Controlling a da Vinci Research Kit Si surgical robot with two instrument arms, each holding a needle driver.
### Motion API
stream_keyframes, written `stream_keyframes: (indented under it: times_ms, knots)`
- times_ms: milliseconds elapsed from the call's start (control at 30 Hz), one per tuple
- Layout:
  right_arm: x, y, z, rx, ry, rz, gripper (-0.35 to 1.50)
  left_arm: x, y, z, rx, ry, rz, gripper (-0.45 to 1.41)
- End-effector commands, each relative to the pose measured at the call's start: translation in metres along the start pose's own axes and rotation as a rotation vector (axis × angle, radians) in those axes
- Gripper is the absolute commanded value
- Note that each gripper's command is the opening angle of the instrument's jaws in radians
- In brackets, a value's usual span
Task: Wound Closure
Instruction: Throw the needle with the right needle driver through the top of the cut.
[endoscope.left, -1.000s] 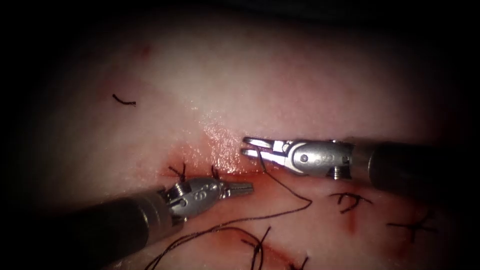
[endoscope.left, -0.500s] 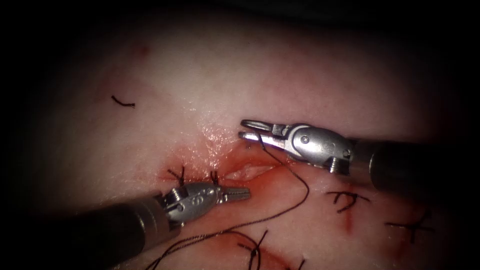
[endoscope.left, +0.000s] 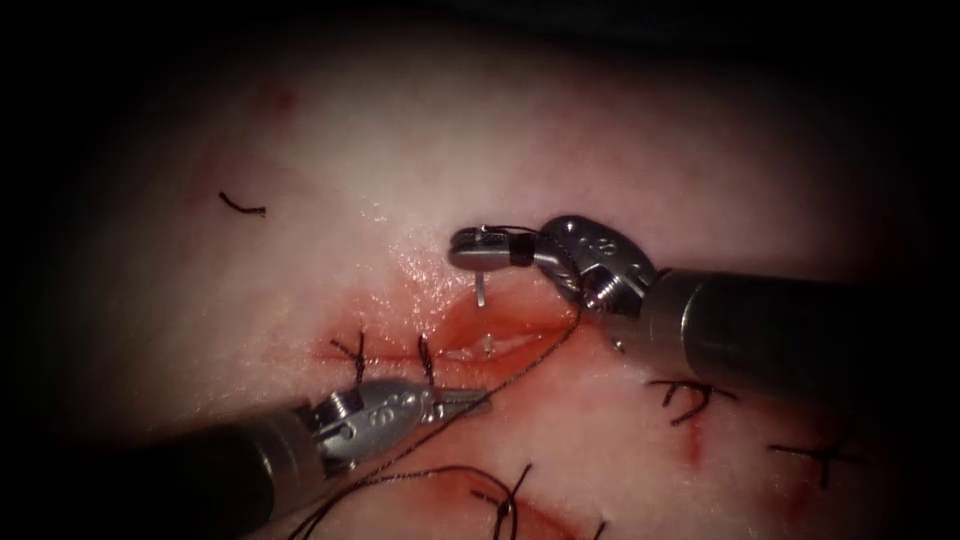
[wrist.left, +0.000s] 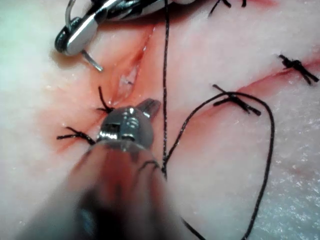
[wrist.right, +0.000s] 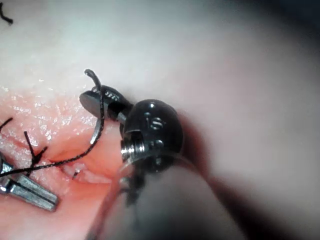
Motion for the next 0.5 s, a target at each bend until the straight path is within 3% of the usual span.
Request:
stream_keyframes:
  times_ms: [33,200,500]
  knots:
    - [-0.0005,-0.0001,0.0013,0.033,-0.046,0.083,-0.35,-0.0001,-0.0002,0.0007,-0.001,0.001,-0.001,-0.42]
    - [-0.0020,-0.0022,0.0013,0.092,-0.105,0.233,-0.35,0.0001,-0.0004,0.0006,-0.004,0.001,0.003,-0.42]
    - [-0.0056,-0.0036,0.0000,0.083,-0.144,0.271,-0.35,0.0023,-0.0006,-0.0002,-0.008,0.013,0.050,-0.45]
